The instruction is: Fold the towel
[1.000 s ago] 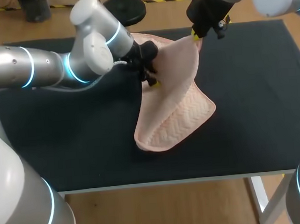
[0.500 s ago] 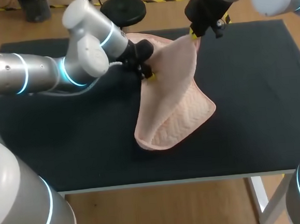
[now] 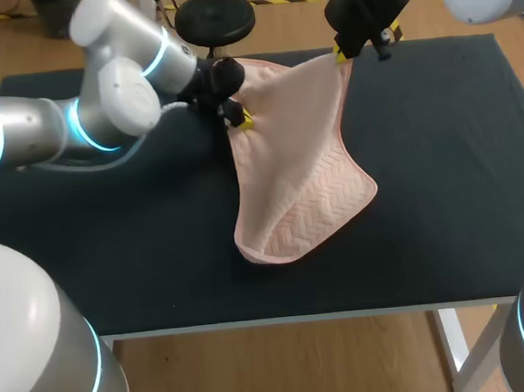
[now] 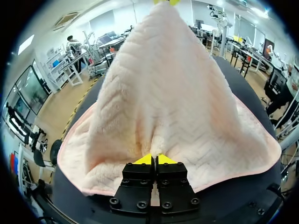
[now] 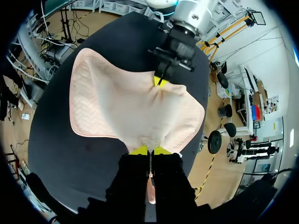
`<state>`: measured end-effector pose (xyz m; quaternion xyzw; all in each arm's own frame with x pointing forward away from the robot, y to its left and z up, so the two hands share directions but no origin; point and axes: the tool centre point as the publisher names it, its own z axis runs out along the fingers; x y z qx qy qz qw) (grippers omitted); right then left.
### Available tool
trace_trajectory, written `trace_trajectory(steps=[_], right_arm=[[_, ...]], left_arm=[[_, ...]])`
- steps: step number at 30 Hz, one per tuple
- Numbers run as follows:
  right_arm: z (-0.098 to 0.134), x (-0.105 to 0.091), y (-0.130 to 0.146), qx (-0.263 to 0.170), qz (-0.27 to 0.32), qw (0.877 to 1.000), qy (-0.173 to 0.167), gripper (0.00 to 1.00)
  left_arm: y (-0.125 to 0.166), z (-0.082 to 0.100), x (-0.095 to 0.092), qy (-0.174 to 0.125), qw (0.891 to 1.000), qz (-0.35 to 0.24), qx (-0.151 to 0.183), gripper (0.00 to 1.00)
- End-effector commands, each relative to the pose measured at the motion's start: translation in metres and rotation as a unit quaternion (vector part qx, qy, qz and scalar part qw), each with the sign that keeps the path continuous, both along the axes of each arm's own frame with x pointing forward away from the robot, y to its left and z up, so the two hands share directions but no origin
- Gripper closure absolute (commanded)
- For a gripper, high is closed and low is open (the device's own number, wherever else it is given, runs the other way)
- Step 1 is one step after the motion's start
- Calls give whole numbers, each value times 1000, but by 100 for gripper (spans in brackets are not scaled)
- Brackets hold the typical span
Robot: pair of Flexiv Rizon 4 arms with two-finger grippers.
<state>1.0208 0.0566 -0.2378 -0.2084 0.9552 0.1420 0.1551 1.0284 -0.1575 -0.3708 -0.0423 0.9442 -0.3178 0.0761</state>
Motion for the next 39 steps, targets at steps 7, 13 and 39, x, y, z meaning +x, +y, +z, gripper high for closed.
trace_trajectory(steps=[7,13,39], right_arm=[[13,-18,-14,1,-13,1000,-7,100],[16,-32,-15,11,8,1000,-9,100],[109,-51,-5,20,20,997,-66,100]], left_arm=[[77,90,-14,-38,999,28,0,100],[85,116,-13,-46,999,21,-19,100],[123,247,-2,-162,982,76,-65,100]])
